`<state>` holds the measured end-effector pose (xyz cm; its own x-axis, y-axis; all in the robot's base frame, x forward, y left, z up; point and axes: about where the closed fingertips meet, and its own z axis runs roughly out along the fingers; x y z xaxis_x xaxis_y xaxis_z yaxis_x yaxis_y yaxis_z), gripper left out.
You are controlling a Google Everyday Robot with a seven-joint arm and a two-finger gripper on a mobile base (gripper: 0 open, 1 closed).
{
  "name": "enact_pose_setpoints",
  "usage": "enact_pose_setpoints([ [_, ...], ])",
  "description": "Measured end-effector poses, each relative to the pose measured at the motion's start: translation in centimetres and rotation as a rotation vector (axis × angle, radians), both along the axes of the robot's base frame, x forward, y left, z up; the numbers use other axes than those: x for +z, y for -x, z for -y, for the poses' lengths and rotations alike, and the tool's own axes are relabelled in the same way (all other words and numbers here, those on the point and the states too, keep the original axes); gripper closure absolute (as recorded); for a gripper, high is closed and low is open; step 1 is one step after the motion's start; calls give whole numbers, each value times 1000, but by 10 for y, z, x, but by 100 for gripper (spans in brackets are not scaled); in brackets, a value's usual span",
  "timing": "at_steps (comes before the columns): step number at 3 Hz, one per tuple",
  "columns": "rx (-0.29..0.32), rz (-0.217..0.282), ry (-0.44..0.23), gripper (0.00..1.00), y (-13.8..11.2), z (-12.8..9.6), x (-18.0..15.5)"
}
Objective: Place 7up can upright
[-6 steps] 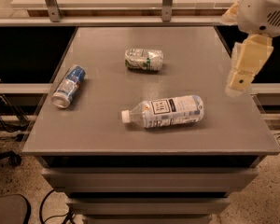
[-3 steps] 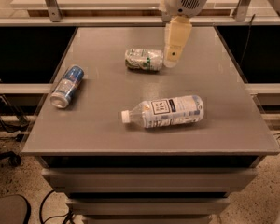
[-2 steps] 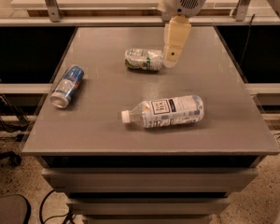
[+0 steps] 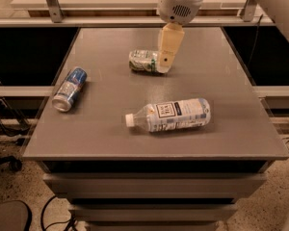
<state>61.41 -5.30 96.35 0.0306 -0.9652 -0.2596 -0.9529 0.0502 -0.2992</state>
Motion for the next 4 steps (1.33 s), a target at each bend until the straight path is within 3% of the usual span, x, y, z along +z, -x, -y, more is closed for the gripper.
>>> enact_pose_setpoints([
  [2, 40, 29, -1, 0, -32, -39, -7],
  [4, 72, 7, 49, 0, -57, -68, -27],
])
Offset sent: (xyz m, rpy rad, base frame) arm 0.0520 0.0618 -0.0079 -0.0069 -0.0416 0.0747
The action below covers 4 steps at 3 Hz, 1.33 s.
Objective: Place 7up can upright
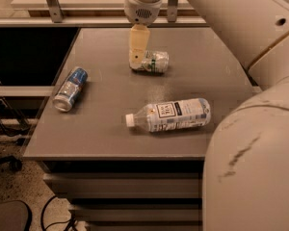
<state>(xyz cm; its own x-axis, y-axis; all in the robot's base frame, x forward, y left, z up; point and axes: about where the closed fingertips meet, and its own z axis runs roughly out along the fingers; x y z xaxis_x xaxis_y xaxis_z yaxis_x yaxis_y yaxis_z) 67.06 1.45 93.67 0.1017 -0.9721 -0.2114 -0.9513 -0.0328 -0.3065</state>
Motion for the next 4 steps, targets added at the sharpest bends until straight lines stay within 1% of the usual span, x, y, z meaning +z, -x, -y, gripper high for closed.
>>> enact_pose_setpoints([
  [1, -27, -29, 33, 0, -5, -5, -16],
  [2, -73, -57, 52, 0, -10, -5, -31],
  [3, -108, -77, 61, 0, -16, -6, -43],
  [4, -130, -103, 64, 0, -19, -8, -56],
])
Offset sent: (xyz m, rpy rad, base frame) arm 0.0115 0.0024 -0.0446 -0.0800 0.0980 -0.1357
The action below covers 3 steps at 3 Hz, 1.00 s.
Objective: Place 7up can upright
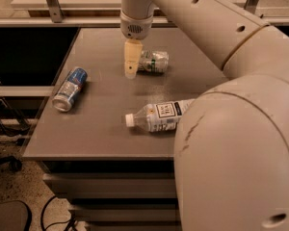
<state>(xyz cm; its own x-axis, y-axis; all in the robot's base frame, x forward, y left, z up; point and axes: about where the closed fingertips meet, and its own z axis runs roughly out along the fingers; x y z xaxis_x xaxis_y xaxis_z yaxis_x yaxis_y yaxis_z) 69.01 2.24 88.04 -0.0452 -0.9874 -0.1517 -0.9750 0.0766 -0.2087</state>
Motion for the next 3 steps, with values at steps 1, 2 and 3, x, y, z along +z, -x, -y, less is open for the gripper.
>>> enact_pose_setpoints([
  [1, -24, -26, 1, 0, 0, 3, -12],
  [2, -42, -48, 2, 0, 1, 9, -22],
  [3, -49, -63, 1, 17, 2, 12, -29],
])
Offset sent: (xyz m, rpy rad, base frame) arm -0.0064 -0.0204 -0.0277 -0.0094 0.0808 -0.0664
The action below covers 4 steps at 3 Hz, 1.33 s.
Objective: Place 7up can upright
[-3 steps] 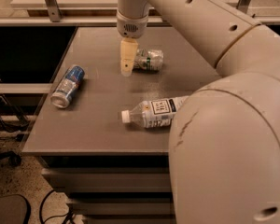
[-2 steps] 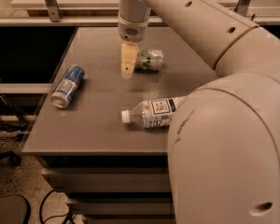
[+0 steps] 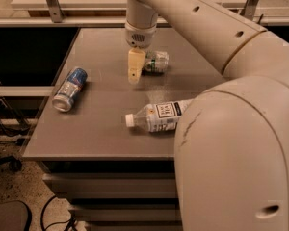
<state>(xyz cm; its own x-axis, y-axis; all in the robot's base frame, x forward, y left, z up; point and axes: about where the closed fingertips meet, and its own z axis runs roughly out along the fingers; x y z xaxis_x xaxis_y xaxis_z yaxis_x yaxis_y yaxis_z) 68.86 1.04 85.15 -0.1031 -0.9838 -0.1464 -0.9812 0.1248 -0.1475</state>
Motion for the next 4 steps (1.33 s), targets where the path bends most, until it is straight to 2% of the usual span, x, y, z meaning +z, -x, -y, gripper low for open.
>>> enact_pose_setpoints([
  [2, -3, -11, -6, 64, -1, 3, -6],
  [3, 4, 5, -14, 89, -2, 2, 1],
  [4, 13, 55, -51, 100, -3, 0, 27],
])
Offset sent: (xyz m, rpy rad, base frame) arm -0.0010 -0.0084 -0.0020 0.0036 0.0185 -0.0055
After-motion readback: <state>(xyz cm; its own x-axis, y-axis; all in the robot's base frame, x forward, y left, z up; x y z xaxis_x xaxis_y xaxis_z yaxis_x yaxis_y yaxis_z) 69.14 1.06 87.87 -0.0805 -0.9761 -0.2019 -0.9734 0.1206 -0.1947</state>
